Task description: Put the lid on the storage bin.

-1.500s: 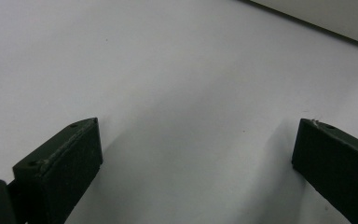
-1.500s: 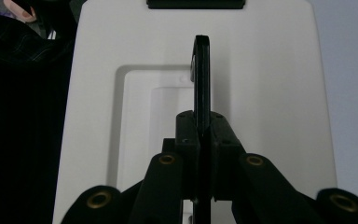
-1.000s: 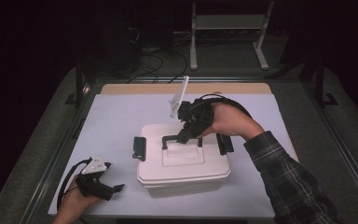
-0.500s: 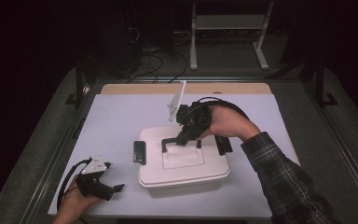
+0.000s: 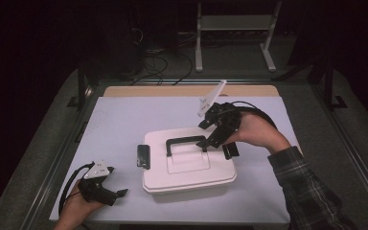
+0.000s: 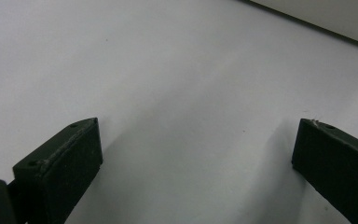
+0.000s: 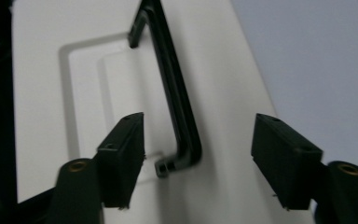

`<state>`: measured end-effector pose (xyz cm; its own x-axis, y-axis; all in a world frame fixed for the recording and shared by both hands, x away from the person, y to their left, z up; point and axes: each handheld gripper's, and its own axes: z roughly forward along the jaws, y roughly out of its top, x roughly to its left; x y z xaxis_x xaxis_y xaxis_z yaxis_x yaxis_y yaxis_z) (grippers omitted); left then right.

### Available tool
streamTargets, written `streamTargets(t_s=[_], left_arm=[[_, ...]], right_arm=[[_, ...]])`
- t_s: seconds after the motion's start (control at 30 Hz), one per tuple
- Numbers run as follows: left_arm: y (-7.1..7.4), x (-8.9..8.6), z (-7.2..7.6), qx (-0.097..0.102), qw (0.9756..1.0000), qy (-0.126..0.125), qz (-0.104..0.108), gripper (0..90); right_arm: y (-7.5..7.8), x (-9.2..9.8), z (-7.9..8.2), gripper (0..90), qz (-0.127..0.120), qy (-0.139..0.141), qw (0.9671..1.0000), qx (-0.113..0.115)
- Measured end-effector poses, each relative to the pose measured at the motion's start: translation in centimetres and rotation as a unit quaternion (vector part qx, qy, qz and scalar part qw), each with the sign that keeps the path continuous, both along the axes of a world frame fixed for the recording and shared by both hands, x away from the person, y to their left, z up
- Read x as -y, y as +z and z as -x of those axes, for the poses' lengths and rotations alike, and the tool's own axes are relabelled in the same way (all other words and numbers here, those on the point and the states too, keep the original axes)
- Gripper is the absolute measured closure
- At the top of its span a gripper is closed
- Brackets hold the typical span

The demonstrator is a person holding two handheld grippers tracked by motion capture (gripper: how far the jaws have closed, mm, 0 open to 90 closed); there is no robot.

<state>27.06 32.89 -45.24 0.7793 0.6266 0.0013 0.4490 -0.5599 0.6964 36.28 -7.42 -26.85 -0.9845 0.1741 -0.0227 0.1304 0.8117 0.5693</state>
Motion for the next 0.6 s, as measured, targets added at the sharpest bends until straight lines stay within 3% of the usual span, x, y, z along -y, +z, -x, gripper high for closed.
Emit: streamTargets(t_s=[0.07,0.27,0.6], left_arm=[[0.0,0.0,0.0,0.000,1.0000,0.000,0.000,0.6],[0.0,0.0,0.0,0.000,1.0000,0.000,0.000,0.7],[0.0,0.0,0.0,0.000,1.0000,0.000,0.001,0.7]], right_arm=[[-0.2,1.7,0.2,25.4,-0.008,-0.031,0.9995,0.007],[-0.6,5.2,1.0,18.7,-0.024,-0.086,0.9957,0.026],[-2.6,10.4,2.3,16.9,-0.045,-0.168,0.9842,0.035]])
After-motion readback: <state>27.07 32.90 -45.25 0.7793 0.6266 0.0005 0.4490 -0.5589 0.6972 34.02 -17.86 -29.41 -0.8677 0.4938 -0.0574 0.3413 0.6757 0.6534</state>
